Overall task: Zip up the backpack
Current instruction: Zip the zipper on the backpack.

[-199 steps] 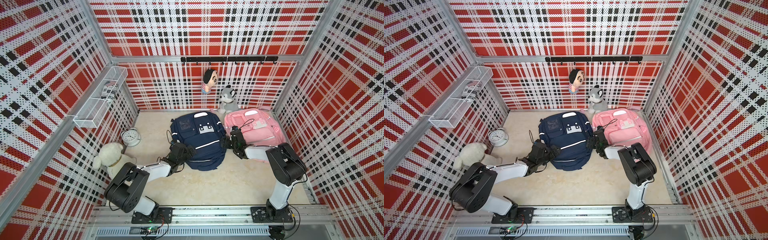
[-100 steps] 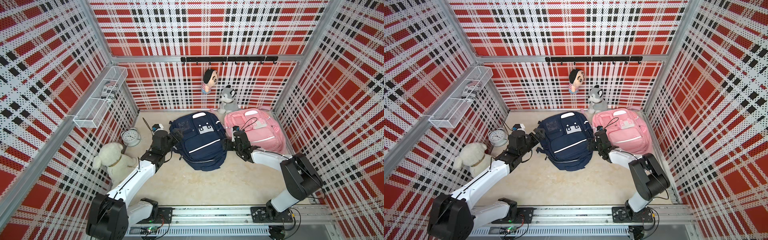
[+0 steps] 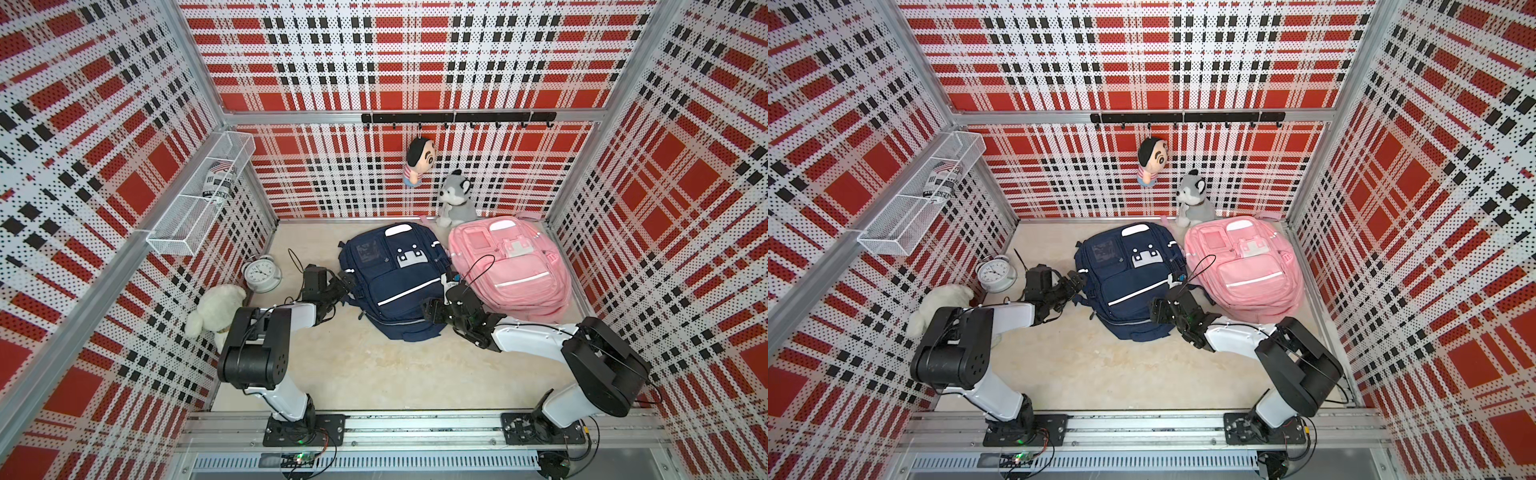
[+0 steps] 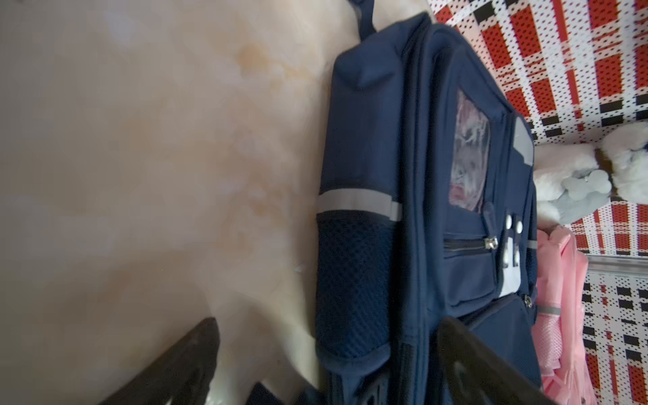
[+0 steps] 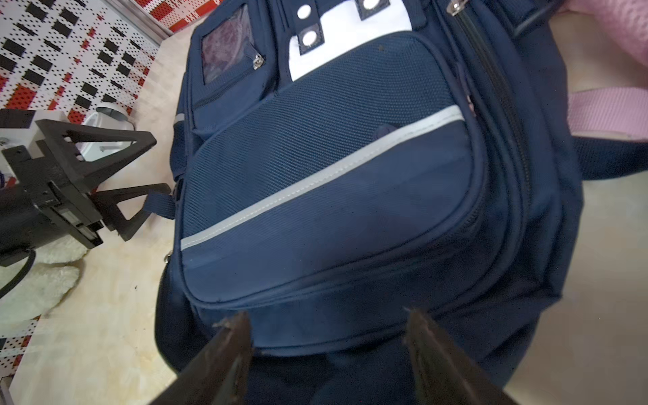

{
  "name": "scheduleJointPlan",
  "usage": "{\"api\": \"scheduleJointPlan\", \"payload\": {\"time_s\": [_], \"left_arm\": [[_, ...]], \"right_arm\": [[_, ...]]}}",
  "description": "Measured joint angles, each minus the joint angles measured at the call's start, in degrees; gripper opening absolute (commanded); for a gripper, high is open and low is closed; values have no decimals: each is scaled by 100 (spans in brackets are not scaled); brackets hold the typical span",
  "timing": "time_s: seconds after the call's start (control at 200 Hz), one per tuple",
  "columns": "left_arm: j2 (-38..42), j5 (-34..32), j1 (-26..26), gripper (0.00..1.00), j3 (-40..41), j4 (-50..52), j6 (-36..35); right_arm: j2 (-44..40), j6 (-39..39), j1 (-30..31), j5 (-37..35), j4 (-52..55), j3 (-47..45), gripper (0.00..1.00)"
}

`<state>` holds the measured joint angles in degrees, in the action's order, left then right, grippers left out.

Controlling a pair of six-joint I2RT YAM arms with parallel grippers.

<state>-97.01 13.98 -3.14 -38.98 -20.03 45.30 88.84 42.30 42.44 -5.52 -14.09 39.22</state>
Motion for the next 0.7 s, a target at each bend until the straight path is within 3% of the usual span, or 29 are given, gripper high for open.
{"api": "scheduleJointPlan", "payload": {"time_s": [0.06,0.17,0.406,0.701], "left_arm": [[-199,221,-22,96,7,-446,136],[-575,575,-50,60,70,-1165,455],[-789,767,-146,10,562,-1875,804],[197,365,-820,1,1248,-1869,1049]], "right_arm": [[-2,52,63,-57,-52,-39,72],[-46,109,245,-205,-76,-63,73],[-153,195,485,-402,-2,-63,73],[-415,317,782,-809,326,-81,67]]}}
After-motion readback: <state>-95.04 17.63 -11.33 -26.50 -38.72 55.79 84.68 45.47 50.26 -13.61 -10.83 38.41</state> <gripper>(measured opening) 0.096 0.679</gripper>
